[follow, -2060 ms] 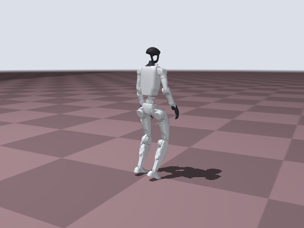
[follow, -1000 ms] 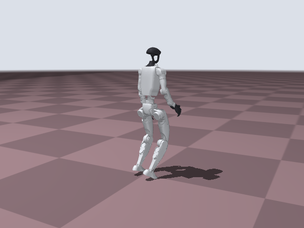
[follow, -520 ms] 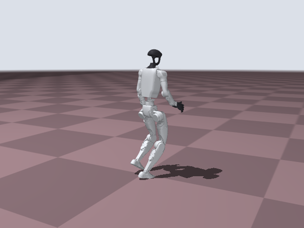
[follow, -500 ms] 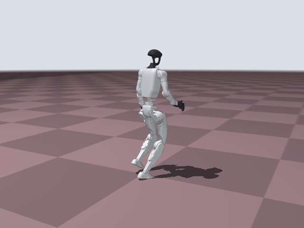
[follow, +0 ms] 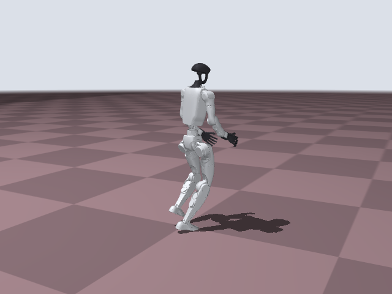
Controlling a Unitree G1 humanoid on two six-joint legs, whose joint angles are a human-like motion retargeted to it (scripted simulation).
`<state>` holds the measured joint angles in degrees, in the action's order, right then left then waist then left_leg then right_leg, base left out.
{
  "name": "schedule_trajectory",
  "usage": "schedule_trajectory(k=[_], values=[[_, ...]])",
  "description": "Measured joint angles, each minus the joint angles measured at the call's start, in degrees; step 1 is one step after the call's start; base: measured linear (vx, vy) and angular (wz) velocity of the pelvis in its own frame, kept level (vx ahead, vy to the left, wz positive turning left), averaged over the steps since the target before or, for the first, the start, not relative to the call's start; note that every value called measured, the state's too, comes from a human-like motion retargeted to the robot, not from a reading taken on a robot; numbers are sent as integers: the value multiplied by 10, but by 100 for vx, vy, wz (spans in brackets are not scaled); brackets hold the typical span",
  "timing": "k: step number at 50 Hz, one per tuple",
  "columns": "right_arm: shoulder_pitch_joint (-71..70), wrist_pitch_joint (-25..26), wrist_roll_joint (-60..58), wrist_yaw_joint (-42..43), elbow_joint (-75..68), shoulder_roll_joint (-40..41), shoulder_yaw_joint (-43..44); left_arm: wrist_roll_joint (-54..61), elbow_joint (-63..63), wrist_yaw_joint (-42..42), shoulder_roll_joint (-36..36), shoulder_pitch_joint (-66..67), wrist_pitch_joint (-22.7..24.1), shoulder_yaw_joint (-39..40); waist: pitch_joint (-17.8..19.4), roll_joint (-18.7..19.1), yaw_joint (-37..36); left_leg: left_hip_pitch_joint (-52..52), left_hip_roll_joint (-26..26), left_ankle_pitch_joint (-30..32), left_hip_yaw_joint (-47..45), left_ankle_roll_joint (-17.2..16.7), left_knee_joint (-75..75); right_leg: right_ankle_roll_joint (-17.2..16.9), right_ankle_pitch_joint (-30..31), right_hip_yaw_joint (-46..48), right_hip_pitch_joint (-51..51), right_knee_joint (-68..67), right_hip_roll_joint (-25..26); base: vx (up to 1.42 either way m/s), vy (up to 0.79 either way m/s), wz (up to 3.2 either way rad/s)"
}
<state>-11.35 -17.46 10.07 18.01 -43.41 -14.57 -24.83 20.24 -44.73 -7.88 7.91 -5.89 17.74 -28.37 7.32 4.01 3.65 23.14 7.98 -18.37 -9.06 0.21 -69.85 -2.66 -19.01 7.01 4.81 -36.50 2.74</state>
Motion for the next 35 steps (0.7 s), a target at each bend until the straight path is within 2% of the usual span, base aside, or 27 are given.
schedule_trajectory(k=[5, 7, 10, 11, 13, 15, 18, 20, 23, 25, 28, 30, 32, 35], values=[[-38, -28, 0, -9, 147, -20, 6, 10, -74, 62, 24, 148, -25, 32, -34, -32, -22, 2, -95, 56, 7, -40, 263, -72, 119, -19, -30, -18, -49, 4, 4, -79], [-48, -37, 4, -16, 184, -22, 10, 26, -88, 75, 25, 184, -34, 43, -42, -47, -19, -16, -127, 63, 12, -31, 295, -91, 157, -32, -23, -87, -71, 3, 4, -52], [-45, -37, -1, -14, 197, -15, 15, 37, -110, 67, 21, 193, -42, 52, -40, -68, -7, -51, -155, 2, 15, 10, 255, -105, 204, -47, 6, -247, -96, 2, 4, -37], [-41, -29, -1, -13, 181, -10, 17, 37, -120, 58, 19, 173, -44, 51, -36, -73, -1, -66, -160, -26, 15, 24, 247, -97, 206, -43, 26, -304, -110, 1, 4, -32], [-29, -9, 3, -16, 131, 0, 18, 31, -135, 38, 14, 120, -46, 47, -27, -80, 10, -98, -165, -71, 18, 42, 246, -69, 184, -31, 71, -393, -136, 0, 4, -22], [-20, 12, 14, -33, 48, 9, 16, 26, -138, 22, 4, 47, -46, 41, -19, -77, 25, -135, -166, -82, 28, 41, 282, -34, 131, -14, 123, -429, -155, 0, 0, 0], [13, 36, 41, -69, -60, 15, 12, 32, -80, 10, -10, -43, -30, 33, -12, -60, 57, -202, -157, -35, 52, 7, 370, -16, 80, 19, 185, -381, -153, 0, -2, 33], [47, 45, 53, -83, -98, 14, 11, 40, -10, 8, -14, -83, -12, 25, -11, -44, 77, -239, -144, 9, 68, -23, 416, -20, 72, 36, 213, -304, -135, 1, -5, 46], [108, 50, 62, -93, -106, 6, 11, 41, 105, 11, -8, -118, 24, 8, -14, -18, 94, -265, -113, 74, 82, -66, 408, -41, 92, 42, 223, -153, -85, 1, -6, 24], [141, 48, 63, -93, -101, 2, 13, 41, 171, 17, -1, -127, 41, -3, -16, 0, 95, -261, -86, 110, 83, -87, 347, -45, 107, 42, 212, -69, -48, -1, -6, -3], [160, 41, 65, -81, -91, -1, 14, 50, 230, 27, 3, -117, 48, -16, -16, 19, 83, -237, -45, 151, 79, -103, 191, -15, 77, 46, 183, -53, -10, -2, -5, -15], [144, 38, 65, -68, -85, -6, 15, 56, 240, 30, 6, -101, 38, -24, -6, 30, 70, -203, -13, 178, 72, -103, 63, 20, 29, 48, 161, -73, 11, -2, -6, -21], [100, 35, 61, -53, -78, -13, 18, 52, 213, 31, 10, -83, 19, -27, 8, 33, 54, -153, 24, 162, 56, -67, -52, 48, -22, 42, 137, -87, 24, -3, -7, -19], [14, 29, 52, -30, -57, -21, 20, 31, 122, 36, 12, -47, -12, -21, 20, 25, 26, -64, 53, 61, 28, 4, -144, 61, -60, 23, 91, -73, 28, -2, -5, -21]])
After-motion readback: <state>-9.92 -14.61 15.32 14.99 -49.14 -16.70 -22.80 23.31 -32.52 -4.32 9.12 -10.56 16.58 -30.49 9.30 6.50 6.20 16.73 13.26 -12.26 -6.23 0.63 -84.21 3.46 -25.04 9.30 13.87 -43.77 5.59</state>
